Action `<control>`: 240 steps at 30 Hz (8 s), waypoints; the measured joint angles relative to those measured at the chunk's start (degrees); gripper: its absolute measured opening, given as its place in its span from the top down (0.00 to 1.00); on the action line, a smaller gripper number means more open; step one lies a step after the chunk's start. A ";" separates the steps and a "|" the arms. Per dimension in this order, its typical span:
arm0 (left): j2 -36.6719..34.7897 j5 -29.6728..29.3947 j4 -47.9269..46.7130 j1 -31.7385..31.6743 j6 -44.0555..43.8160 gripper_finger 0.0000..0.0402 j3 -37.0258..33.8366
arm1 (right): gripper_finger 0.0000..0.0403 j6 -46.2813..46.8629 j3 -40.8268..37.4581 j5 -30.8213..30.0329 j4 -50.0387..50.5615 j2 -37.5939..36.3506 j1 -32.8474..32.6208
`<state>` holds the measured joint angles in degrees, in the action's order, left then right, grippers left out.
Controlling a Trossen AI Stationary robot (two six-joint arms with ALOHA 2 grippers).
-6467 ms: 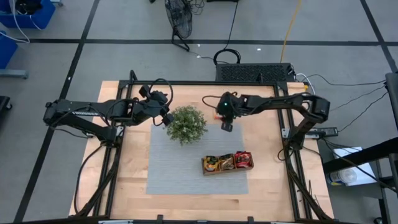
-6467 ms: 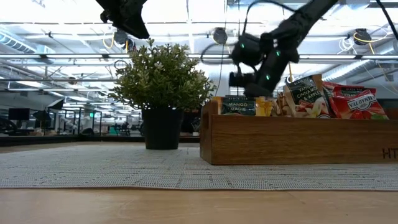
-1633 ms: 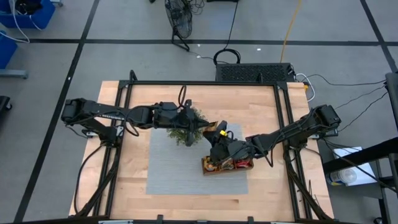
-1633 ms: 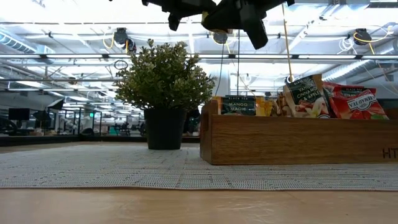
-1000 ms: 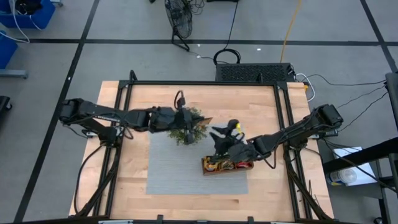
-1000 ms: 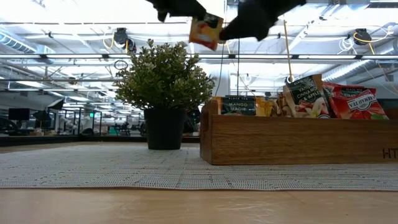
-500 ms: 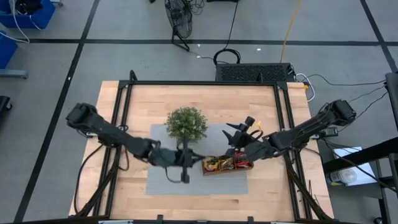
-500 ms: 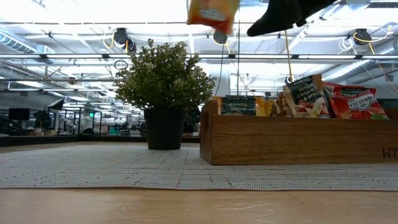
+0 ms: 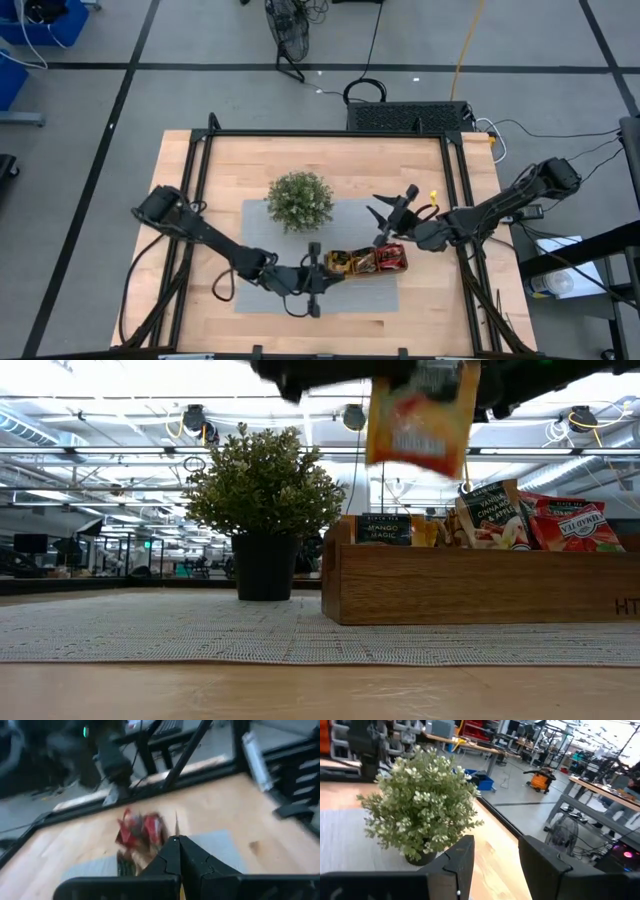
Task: Pick & Place Tea
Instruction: Put the mango tea sachet into the brown organizer, then return to Home Position
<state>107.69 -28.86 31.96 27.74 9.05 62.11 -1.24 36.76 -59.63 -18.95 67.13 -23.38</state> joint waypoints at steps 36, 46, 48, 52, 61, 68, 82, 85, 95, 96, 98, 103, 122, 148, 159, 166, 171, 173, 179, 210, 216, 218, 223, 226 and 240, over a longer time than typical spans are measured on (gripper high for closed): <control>3.79 -6.86 15.34 -1.40 -8.74 1.00 -10.89 | 0.65 -1.59 -0.88 2.95 -2.46 0.04 0.00; 3.79 0.68 18.83 -1.53 -9.51 1.00 -12.79 | 0.65 -1.59 -0.88 2.95 -2.59 0.04 0.04; 3.79 1.35 18.81 -1.53 -9.47 1.00 -12.79 | 0.65 -1.59 -0.88 2.95 -2.61 0.04 0.04; 3.79 2.92 18.65 -2.25 -9.84 1.00 -12.79 | 0.65 -1.59 -0.88 2.95 -2.64 0.04 0.04; 3.77 3.64 16.94 -4.73 -10.73 1.00 -12.79 | 0.65 -1.58 -0.88 2.95 -2.65 0.04 0.04; 3.77 5.09 17.19 -4.74 -10.68 1.00 -12.79 | 0.65 -1.59 -0.88 2.95 -2.63 0.04 0.04; 5.25 6.47 18.95 -4.85 -11.47 1.00 -12.77 | 0.65 -2.00 -0.88 2.95 -2.63 0.07 0.04; 5.56 6.54 18.81 -4.98 -11.88 1.00 -12.74 | 0.65 -1.97 -0.88 2.95 -2.63 0.07 0.04; 5.59 6.84 18.80 -4.98 -11.29 1.00 -12.74 | 0.65 -1.53 -0.88 2.95 -2.61 0.07 0.04; 5.59 6.84 18.98 -4.98 -11.29 1.00 -12.74 | 0.65 -1.42 -0.88 2.95 -2.60 0.07 0.04; 5.59 6.80 19.61 -4.98 -11.27 1.00 -12.74 | 0.65 -1.39 -0.88 2.95 -2.61 0.07 0.04; 5.61 6.52 22.11 -4.96 -10.68 1.00 -12.74 | 0.65 -1.39 -0.88 2.95 -2.59 0.07 0.04; 7.80 1.95 24.28 -4.43 -10.61 1.00 -12.76 | 0.65 -1.42 -0.88 2.95 -2.14 0.07 0.04; 10.13 3.19 27.87 -4.63 -9.59 1.00 -12.70 | 0.65 -1.44 -0.88 2.97 -2.17 0.07 0.04; 10.13 3.41 27.82 -4.63 -10.58 0.97 -12.70 | 0.65 -1.41 -0.88 2.96 -2.17 0.07 0.04; 10.13 4.02 27.83 -4.63 -11.39 0.98 -12.70 | 0.65 -1.40 -0.88 2.97 -2.17 0.07 0.03; 10.13 3.52 27.83 -4.63 -12.13 0.89 -12.70 | 0.65 -1.39 -0.88 2.97 -2.17 0.07 0.04; 10.13 3.48 27.83 -4.63 -12.20 0.85 -12.70 | 0.65 -1.39 -0.88 2.97 -2.17 0.07 0.04; 10.13 3.39 27.85 -4.67 -12.60 0.76 -12.70 | 0.65 -1.39 -0.88 2.97 -2.17 0.07 0.04; -25.00 3.39 -12.42 -4.59 -12.13 0.68 -12.66 | 0.65 -1.57 -0.88 2.97 -2.04 0.07 0.02; -33.33 3.35 -14.75 -4.72 -8.28 0.68 -12.68 | 0.65 -1.41 -0.88 2.97 -2.04 0.07 0.02; -36.15 3.32 -16.10 -4.81 -8.10 0.68 -12.68 | 0.65 -1.41 -0.88 2.95 -2.04 0.07 0.02; -41.76 3.32 -23.24 -4.73 -10.35 0.68 -12.67 | 0.65 -1.40 -0.88 2.97 -2.13 0.07 0.02; -44.60 2.72 -29.64 -4.74 -12.74 0.68 -12.68 | 0.65 -1.39 -0.88 2.95 -2.67 0.06 0.02; -48.25 1.89 -40.28 -4.96 -9.53 0.68 -12.72 | 0.65 -1.37 -0.88 2.97 -2.63 0.04 0.02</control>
<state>59.43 -26.98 -8.33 22.79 -0.48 49.39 -2.61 35.88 -56.66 -21.58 67.18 -23.35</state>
